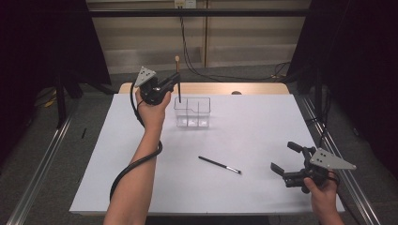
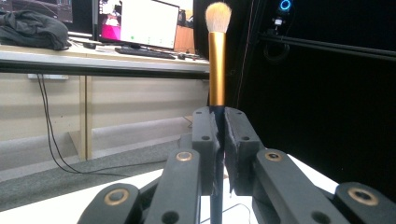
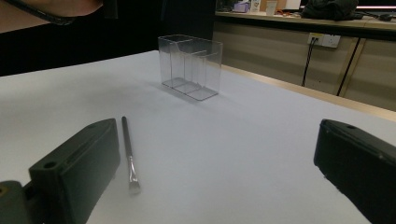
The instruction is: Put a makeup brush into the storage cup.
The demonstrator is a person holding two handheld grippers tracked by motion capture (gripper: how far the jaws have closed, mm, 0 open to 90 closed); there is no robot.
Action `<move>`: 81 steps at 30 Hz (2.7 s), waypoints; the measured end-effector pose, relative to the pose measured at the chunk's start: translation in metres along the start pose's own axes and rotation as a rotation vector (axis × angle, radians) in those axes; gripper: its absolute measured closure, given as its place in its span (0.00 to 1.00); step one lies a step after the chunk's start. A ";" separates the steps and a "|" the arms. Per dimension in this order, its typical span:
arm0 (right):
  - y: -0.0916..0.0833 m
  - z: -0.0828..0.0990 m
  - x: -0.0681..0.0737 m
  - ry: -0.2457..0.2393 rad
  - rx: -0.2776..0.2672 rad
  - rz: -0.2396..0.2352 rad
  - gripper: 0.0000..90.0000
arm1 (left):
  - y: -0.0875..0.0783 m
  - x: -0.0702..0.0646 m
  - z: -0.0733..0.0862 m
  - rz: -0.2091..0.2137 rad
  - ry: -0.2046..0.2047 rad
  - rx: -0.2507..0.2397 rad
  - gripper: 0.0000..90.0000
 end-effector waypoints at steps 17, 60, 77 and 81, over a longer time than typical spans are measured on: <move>0.001 0.000 0.001 -0.001 0.002 -0.008 0.00 | 0.004 0.007 0.007 -0.029 0.015 -0.005 0.93; 0.001 0.000 0.001 0.003 0.000 -0.010 0.00 | 0.007 0.006 0.034 -0.040 0.015 0.010 0.93; 0.001 0.000 0.001 0.001 0.000 -0.013 0.00 | 0.004 0.008 0.042 -0.042 0.009 0.016 0.93; 0.001 0.000 0.001 0.001 0.000 -0.013 0.00 | 0.003 0.010 0.043 -0.047 0.012 0.021 0.93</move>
Point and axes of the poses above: each handheld gripper's, and its own axes: y roughly forward along the jaws, z roughly out of its underside, x roughly to its left, the point moved 6 cm from there along y, roughly forward along the jaws, and after that the axes turned 13 degrees about -x, right-handed, at the moved point
